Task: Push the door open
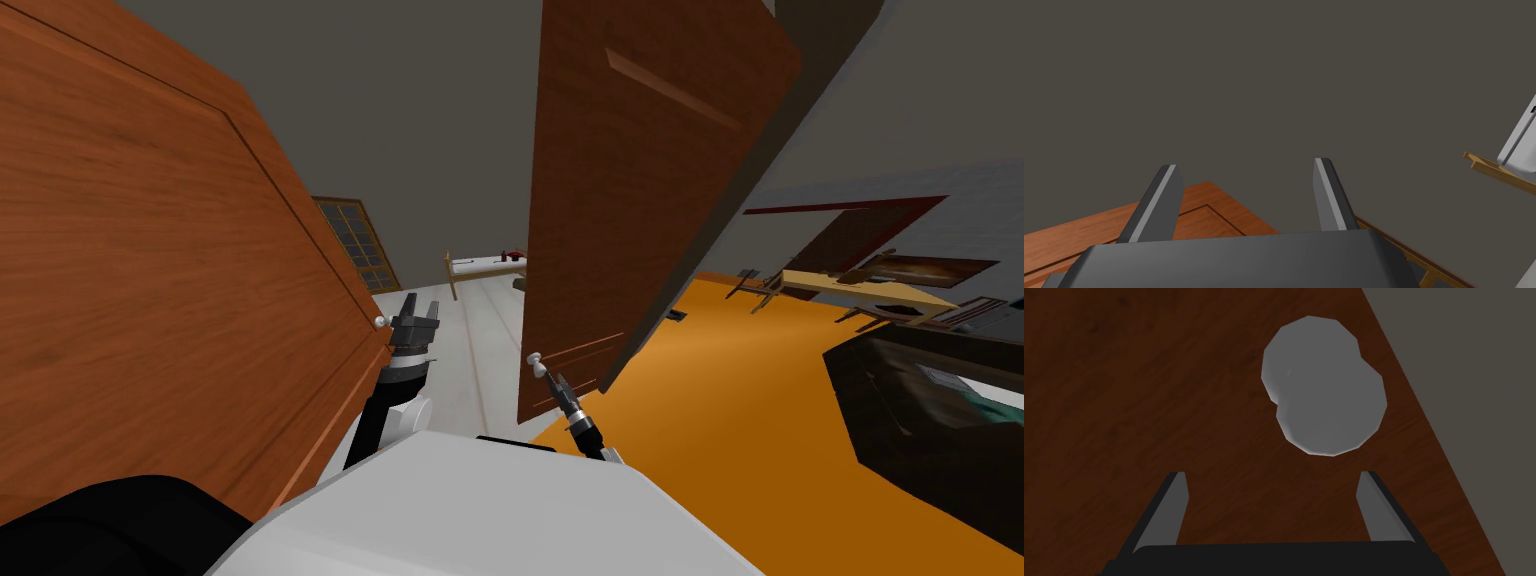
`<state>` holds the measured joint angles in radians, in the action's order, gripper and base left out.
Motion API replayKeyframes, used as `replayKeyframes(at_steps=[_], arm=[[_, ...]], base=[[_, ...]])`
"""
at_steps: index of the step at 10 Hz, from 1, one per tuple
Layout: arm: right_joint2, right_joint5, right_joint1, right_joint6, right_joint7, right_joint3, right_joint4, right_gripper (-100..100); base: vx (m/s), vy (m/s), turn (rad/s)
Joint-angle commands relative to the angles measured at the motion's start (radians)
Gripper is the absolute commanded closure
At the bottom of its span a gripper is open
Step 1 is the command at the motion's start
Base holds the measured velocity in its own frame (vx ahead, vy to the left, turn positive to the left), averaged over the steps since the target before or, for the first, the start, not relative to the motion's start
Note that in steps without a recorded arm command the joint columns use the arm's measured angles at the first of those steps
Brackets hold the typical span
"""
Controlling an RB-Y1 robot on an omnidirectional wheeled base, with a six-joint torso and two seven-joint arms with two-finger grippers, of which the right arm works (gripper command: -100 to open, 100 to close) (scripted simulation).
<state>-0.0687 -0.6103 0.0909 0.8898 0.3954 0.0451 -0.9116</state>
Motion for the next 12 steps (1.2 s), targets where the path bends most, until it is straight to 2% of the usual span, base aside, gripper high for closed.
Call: replayKeyframes(at_steps=[1, 3, 4, 8, 9, 11, 12], arm=[[0.005, -0.019, -0.003, 0.0, 0.05, -0.002, 0.002, -100], [0.008, -0.031, -0.007, 0.0, 0.1, -0.003, 0.005, -100], [0.008, -0.031, -0.007, 0.0, 0.104, -0.003, 0.005, -100], [0.021, -0.069, -0.017, 0.001, 0.222, -0.006, 0.013, -100], [0.021, -0.069, -0.017, 0.001, 0.228, -0.006, 0.013, -100], [0.033, -0.095, -0.023, 0.001, 0.299, -0.007, 0.018, -100], [0.033, -0.095, -0.023, 0.001, 0.309, -0.007, 0.018, -100]], base=[[-0.054, -0.019, -0.096], [-0.041, -0.015, -0.047], [-0.034, -0.011, -0.033], [-0.044, -0.014, -0.07], [-0.034, -0.01, -0.032], [-0.05, -0.019, -0.072], [-0.04, -0.016, -0.043]])
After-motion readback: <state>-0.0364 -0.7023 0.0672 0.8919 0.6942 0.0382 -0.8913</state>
